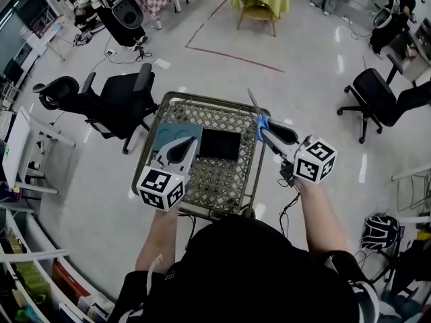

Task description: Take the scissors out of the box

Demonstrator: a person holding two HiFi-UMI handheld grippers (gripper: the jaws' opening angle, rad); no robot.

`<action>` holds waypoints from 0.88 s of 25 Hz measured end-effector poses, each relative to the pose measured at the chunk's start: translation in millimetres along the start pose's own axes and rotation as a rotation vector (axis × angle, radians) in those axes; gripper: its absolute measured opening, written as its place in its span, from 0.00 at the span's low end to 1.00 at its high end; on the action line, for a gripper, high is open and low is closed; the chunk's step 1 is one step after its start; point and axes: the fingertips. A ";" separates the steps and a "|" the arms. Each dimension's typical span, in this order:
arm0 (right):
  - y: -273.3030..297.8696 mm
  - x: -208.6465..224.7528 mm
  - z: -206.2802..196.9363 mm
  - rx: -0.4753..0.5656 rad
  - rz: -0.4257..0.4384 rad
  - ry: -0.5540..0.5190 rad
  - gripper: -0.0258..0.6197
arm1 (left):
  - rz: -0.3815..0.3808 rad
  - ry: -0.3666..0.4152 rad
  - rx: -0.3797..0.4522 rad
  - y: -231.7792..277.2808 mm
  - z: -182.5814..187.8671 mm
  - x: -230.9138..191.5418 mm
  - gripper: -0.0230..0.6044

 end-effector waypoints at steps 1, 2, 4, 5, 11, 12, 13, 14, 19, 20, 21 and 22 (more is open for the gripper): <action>-5.8 -0.6 3.3 0.023 0.000 0.005 0.19 | 0.004 0.002 0.003 0.0 0.8 -0.6 0.05; -12.1 -1.0 5.7 0.045 -0.001 0.009 0.19 | 0.008 0.003 0.005 -0.1 1.4 -1.1 0.05; -26.5 -1.3 8.6 0.080 -0.008 0.013 0.19 | 0.012 0.006 0.009 -1.0 2.9 -1.4 0.05; -34.4 -0.7 9.3 0.094 -0.015 0.015 0.19 | 0.015 0.007 0.010 -1.9 3.8 -1.5 0.05; -67.9 9.8 8.8 0.163 -0.082 0.049 0.19 | 0.036 0.018 0.021 -6.6 7.4 -6.5 0.05; -71.0 10.8 10.2 0.172 -0.091 0.044 0.19 | 0.037 0.019 0.024 -6.6 8.3 -6.7 0.05; -73.1 11.1 12.9 0.180 -0.097 0.034 0.19 | 0.037 0.019 0.028 -6.8 9.7 -6.9 0.05; -74.3 10.8 17.1 0.187 -0.100 0.021 0.19 | 0.037 0.018 0.034 -7.2 12.0 -7.1 0.05; -72.6 -2.4 50.7 0.228 -0.073 -0.063 0.19 | 0.022 0.017 0.059 -11.2 27.3 -3.6 0.05; -71.7 -6.7 57.7 0.237 -0.065 -0.079 0.19 | 0.014 0.020 0.063 -11.8 30.4 -1.7 0.05; -70.5 -11.0 64.4 0.247 -0.057 -0.094 0.19 | 0.008 0.025 0.066 -11.9 33.5 0.1 0.05; -68.9 -15.1 70.5 0.254 -0.049 -0.108 0.19 | 0.003 0.031 0.069 -11.6 36.4 1.5 0.05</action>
Point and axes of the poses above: the fingertips, and each gripper's own axes: y forward along the fingers, x to its right, z out of its top, and after that the axes turned 5 degrees about z, right-handed
